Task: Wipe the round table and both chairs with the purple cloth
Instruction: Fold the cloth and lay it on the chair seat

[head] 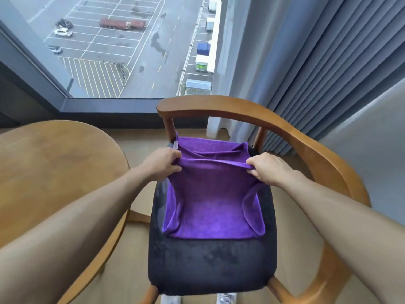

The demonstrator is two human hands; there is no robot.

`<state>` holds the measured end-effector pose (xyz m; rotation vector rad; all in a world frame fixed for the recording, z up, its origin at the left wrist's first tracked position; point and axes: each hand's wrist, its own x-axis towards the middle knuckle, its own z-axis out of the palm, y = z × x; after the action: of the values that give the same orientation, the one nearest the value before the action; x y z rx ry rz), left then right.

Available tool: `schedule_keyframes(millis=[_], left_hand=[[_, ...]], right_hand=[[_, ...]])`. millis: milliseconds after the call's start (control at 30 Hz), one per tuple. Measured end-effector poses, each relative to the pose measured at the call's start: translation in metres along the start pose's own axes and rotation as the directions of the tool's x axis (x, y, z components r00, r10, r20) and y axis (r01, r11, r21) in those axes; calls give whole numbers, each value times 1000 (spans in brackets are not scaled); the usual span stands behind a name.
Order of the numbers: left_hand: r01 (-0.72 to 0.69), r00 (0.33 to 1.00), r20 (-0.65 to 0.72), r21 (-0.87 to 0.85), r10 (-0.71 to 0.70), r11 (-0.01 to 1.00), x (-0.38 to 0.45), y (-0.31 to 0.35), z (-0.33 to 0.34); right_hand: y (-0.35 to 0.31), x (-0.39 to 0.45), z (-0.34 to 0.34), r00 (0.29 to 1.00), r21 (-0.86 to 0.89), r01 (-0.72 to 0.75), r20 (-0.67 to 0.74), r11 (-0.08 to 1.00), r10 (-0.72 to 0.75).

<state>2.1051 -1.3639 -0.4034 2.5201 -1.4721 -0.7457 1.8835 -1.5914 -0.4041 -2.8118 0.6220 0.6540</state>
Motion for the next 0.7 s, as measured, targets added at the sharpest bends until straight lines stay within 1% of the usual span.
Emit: schedule_keyframes(millis=[100,267,400,500,533,600,633,700], left_hand=[[63,996,-67,6,-62,998,38,-18,15],[205,964,-158,-84,-216,975,87,-38,36],[294,918,-245,-106,-311,950,124,-49,40],[362,864,-310,-164,-397,918,145,-54,49],[364,854,-327,-180,-404,914,148,-53,54],[323,868,-345,-154,-358,934,147,-49,67],[306,880,-346,-107,-324,946,142,-47,75],[286,892,-383,69,-240,956,121,-44,89]], right_hand=[[13,36,15,998,-43,0,-65,999,-3],[26,86,32,983,-110,-81,-175,991,61],[29,124,38,968,-157,-115,-239,981,75],[30,145,47,946,-111,-140,-309,984,99],[31,147,52,936,-90,-145,-336,985,107],[31,140,62,916,-95,-130,-393,987,83],[30,131,67,904,-107,-94,-425,990,40],[24,103,79,882,-143,52,-458,988,-113]])
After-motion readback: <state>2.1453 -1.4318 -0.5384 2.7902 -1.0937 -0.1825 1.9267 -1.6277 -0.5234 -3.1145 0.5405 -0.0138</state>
